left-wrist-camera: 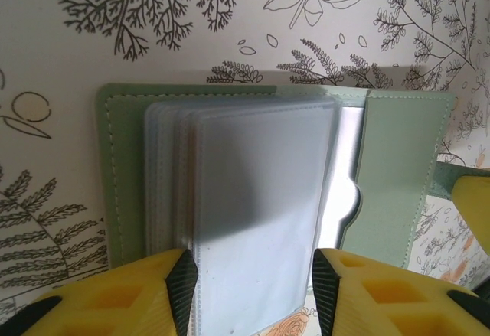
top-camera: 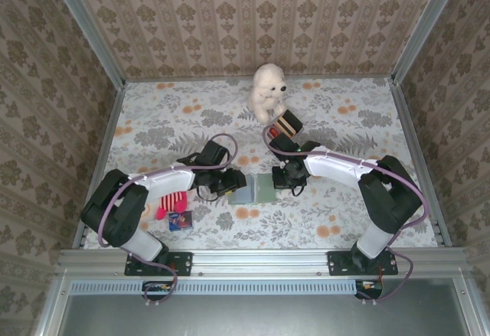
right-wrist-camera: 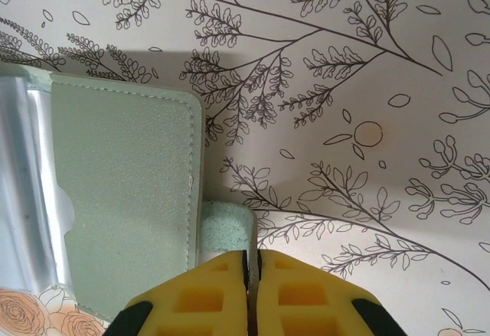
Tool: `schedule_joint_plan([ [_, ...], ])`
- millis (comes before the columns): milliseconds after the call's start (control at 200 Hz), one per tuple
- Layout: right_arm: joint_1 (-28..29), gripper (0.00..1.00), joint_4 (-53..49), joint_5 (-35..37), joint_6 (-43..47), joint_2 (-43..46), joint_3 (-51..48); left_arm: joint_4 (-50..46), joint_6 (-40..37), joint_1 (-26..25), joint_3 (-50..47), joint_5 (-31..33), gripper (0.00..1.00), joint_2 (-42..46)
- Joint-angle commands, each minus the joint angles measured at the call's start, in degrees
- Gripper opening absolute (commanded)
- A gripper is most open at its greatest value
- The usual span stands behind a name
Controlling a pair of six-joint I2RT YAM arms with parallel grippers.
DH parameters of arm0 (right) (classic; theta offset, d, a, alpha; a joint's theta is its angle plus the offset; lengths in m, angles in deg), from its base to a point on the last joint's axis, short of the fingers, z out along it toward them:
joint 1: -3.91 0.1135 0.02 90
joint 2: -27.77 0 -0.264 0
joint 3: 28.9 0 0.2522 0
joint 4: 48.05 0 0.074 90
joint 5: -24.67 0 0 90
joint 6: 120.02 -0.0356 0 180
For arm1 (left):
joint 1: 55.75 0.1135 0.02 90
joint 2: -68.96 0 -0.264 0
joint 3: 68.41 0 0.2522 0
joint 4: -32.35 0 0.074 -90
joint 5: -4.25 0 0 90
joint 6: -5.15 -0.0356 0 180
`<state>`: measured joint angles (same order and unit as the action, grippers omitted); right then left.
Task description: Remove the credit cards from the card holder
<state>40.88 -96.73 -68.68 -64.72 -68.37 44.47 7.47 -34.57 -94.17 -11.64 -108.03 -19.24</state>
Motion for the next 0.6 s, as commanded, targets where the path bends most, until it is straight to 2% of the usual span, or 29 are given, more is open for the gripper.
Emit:
schedule_joint_plan([
  [0, -0.32, 0.08, 0.08, -0.51, -0.61, -0.95, -0.83, -0.49, -1.16, -0.76, 1.86, -0.19, 0.48, -1.29],
  [595, -0.23, 0.07, 2.13, -4.53, -0.11, -2.12, -0.49, -2.93, -4.19, -3.61, 6.59, -1.43, 0.47, -4.73],
])
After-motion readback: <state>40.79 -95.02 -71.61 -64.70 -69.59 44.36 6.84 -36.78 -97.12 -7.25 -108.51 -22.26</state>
